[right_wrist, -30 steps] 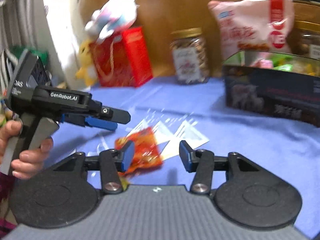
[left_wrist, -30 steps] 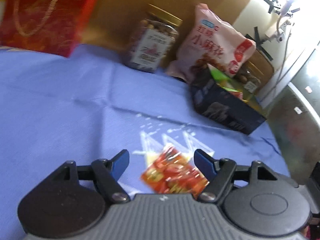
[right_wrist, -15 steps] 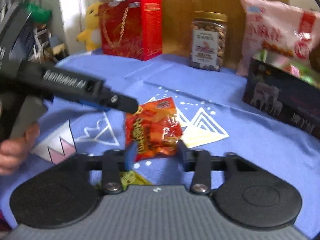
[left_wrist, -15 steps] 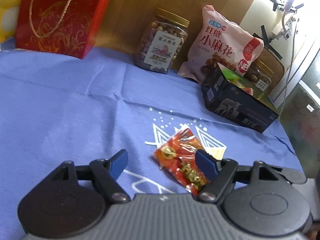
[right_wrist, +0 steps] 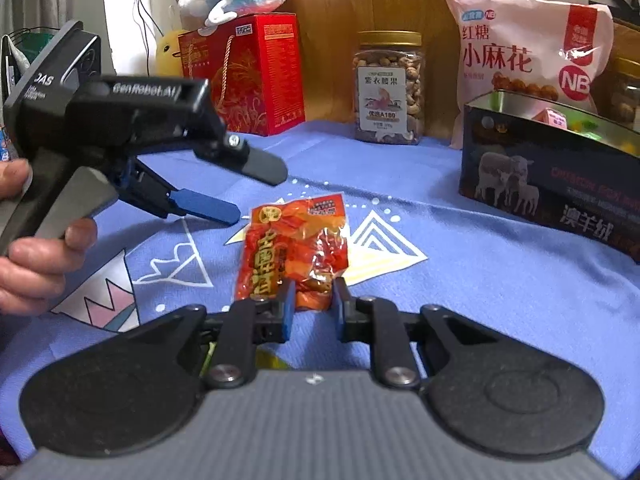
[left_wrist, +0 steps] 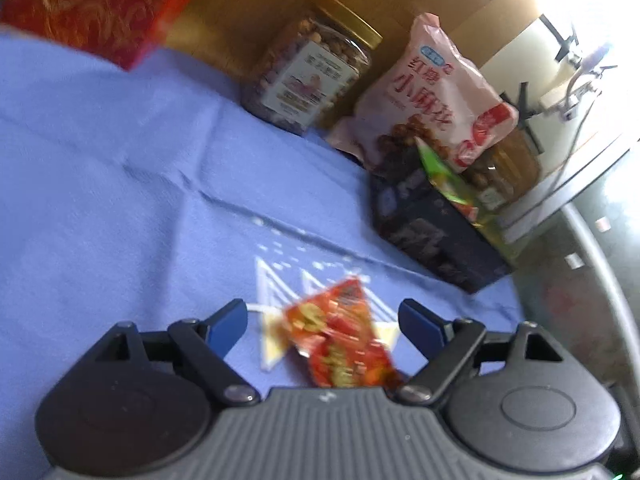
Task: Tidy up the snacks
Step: 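Grasp the orange-red packet with the left tool and lift it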
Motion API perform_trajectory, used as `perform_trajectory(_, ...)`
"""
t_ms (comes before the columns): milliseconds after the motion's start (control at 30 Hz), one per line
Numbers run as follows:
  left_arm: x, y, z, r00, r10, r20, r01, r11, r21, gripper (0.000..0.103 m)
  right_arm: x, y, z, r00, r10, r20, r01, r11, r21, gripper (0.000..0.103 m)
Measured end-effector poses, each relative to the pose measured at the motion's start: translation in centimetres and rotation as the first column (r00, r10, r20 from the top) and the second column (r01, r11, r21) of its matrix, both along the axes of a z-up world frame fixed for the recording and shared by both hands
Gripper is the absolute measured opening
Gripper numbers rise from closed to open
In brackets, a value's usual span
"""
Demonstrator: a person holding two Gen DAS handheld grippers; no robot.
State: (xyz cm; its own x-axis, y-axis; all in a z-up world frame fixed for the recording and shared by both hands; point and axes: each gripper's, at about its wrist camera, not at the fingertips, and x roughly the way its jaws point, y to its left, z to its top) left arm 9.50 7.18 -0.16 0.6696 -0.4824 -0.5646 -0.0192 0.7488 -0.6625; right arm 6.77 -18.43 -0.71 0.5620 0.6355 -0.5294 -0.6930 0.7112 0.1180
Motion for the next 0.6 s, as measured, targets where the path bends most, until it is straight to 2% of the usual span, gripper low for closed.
perform_trajectory(67, 0.2, -0.7, -0.6, 0.999, -0.043, -0.012, 0.043, 0.998, -0.049, 0.063, 0.0, 0.0, 0.0, 1.0, 0.0, 0.007, 0.0, 1.0, -0.003, 0.022)
perform_trajectory(167, 0.0, -2.5, -0.5, 0.999, -0.054, 0.009, 0.053, 0.998, 0.037, 0.038, 0.2, -0.4, 0.0, 1.0, -0.016, -0.005, 0.016, 1.0, 0.018, 0.023)
perform_trajectory(200, -0.1, -2.9, -0.6, 0.998, -0.062, 0.011, 0.061, 0.997, 0.05, 0.022, 0.3, -0.6, 0.0, 1.0, -0.018, -0.015, 0.018, 0.999, 0.033, 0.024)
perform_trajectory(233, 0.0, -3.1, -0.8, 0.997, -0.077, 0.007, 0.077, 0.997, 0.031, 0.022, 0.5, -0.9, -0.1, 0.999, -0.02, -0.031, 0.022, 0.998, 0.053, 0.03)
perform_trajectory(267, -0.1, -3.2, -1.0, 0.997, -0.079, 0.01, 0.079, 0.997, 0.019, 0.02, 0.6, -1.3, -0.1, 0.998, -0.03, -0.047, 0.034, 0.997, 0.075, 0.042)
perform_trajectory(333, -0.1, -3.6, -1.1, 0.996, -0.084, 0.021, 0.084, 0.996, 0.026, 0.02, 1.0, -1.9, -0.1, 0.996, -0.036, -0.077, 0.045, 0.992, 0.115, 0.055)
perform_trajectory(400, -0.2, -3.7, -1.1, 0.996, -0.084, 0.033, 0.084, 0.996, 0.016, 0.018, 1.0, -1.8, 0.0, 0.996, -0.04, -0.082, 0.05, 0.991, 0.125, 0.063)
perform_trajectory(467, -0.2, -3.3, -1.0, 0.995, -0.092, 0.044, 0.092, 0.996, -0.013, 0.016, 0.9, -1.7, 0.1, 0.996, -0.054, -0.069, 0.062, 0.992, 0.112, 0.081)
perform_trajectory(533, -0.3, -3.0, -0.7, 0.993, -0.101, 0.06, 0.104, 0.994, -0.045, 0.015, 0.8, -1.7, 0.2, 0.996, -0.065, -0.059, 0.071, 0.992, 0.106, 0.088)
perform_trajectory(600, -0.4, -2.8, -0.3, 0.991, -0.113, 0.076, 0.119, 0.991, -0.068, 0.014, 0.9, -1.8, 0.1, 0.996, -0.057, -0.066, 0.064, 0.992, 0.112, 0.087)
